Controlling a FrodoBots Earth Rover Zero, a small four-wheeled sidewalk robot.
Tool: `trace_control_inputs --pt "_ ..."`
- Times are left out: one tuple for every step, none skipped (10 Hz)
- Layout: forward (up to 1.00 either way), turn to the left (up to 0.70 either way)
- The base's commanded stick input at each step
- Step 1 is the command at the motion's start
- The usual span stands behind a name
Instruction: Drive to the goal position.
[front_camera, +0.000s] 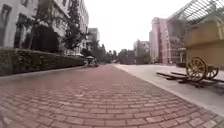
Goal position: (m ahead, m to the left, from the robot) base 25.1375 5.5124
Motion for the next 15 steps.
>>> trace_control_inputs --pt "0.7 0.0" --pt "0.7 0.0" --pt "0.7 0.0" --pt "0.7 0.0" --pt "0.7 0.0" --pt "0.7 0.0" --pt "0.7 0.0" --pt "0.7 0.0" --pt "0.7 0.0" --pt "0.7 0.0" --pt "0.7 0.0" --pt "0.7 0.0" --pt "0.7 0.0" --pt "0.7 0.0" --pt "0.7 0.0"
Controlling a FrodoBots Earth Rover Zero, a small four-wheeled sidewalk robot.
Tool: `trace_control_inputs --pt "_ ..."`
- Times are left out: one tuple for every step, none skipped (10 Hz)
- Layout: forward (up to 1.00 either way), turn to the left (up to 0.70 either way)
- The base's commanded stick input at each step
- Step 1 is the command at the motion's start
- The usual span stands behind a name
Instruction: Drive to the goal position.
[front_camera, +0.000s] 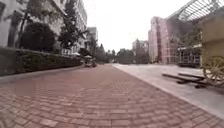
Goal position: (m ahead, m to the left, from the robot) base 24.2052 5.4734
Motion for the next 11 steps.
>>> trace_control_inputs --pt "0.7 0.0" --pt "0.7 0.0" --pt "0.7 0.0" --pt "0.7 0.0" --pt "0.7 0.0" --pt "0.7 0.0" --pt "0.7 0.0" --pt "0.7 0.01" --pt "0.7 0.06" --pt "0.7 0.12" --pt "0.7 0.14"
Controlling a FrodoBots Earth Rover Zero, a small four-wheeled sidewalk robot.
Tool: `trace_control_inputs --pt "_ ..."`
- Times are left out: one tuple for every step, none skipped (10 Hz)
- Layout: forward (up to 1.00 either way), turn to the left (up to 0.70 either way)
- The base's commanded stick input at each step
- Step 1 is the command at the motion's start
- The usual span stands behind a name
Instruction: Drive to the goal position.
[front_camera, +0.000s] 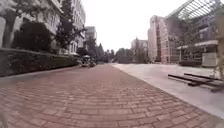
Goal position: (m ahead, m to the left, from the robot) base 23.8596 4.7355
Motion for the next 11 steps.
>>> trace_control_inputs --pt "0.7 0.13" --pt "0.7 0.11" --pt "0.7 0.03" --pt "0.7 0.0" --pt "0.7 0.0" --pt "0.7 0.0" --pt "0.7 0.0" --pt "0.7 0.0" --pt "0.7 0.0" --pt "0.7 0.0" --pt "0.7 0.0"
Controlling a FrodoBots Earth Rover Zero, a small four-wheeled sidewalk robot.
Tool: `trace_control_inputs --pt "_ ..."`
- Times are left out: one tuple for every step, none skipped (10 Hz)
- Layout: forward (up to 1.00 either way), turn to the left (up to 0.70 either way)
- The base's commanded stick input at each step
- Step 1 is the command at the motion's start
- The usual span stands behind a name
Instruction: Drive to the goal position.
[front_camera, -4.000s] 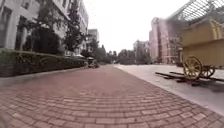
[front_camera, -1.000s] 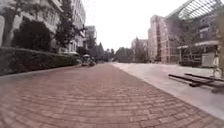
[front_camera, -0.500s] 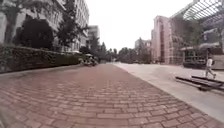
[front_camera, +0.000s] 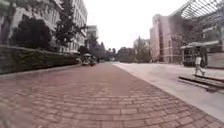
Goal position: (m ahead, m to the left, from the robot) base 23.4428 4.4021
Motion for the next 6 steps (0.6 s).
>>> trace_control_inputs --pt "0.7 0.0" --pt "0.7 0.0" --pt "0.7 0.0" --pt "0.7 0.0" --pt "0.7 0.0" --pt "0.7 0.0"
